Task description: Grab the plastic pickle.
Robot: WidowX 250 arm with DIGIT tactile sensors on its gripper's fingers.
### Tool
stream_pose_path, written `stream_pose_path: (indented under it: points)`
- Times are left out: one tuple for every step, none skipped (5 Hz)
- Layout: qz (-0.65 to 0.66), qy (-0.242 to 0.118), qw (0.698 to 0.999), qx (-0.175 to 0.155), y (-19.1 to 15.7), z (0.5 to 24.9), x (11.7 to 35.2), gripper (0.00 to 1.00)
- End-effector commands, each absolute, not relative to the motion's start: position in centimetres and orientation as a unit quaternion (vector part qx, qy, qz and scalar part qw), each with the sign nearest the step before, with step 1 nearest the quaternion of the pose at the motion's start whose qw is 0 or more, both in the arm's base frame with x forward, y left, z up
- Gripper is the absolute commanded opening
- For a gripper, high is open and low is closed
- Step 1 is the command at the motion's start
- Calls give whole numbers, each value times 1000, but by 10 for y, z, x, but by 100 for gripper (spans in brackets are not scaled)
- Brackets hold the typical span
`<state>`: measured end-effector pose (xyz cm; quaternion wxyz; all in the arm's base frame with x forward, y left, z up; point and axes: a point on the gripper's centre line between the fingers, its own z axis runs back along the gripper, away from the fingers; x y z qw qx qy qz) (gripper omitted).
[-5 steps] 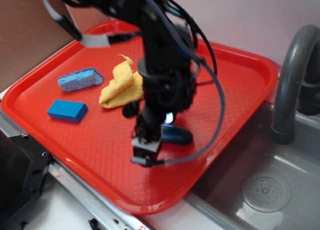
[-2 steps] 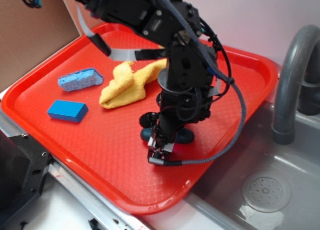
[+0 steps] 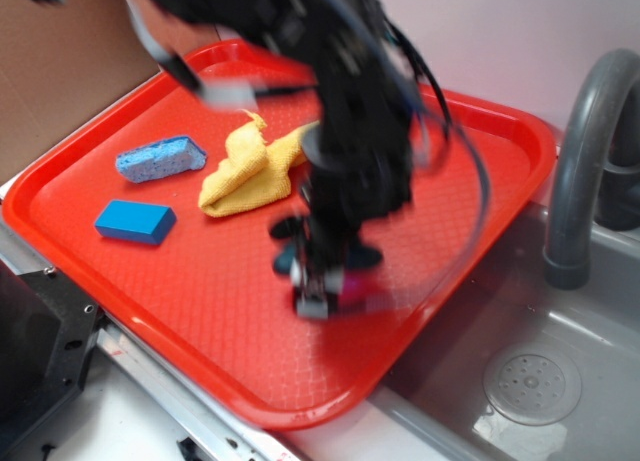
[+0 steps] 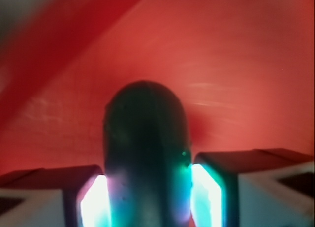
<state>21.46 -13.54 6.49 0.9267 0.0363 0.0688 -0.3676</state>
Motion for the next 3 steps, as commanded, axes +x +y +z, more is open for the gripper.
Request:
stream_pose_path:
  points:
    - [-159,-86,983,25,-108,176,189,0]
    - [-136,-132,982,8,-96,223,173,0]
    - [-152,-89,983,-42,-97,243,177,0]
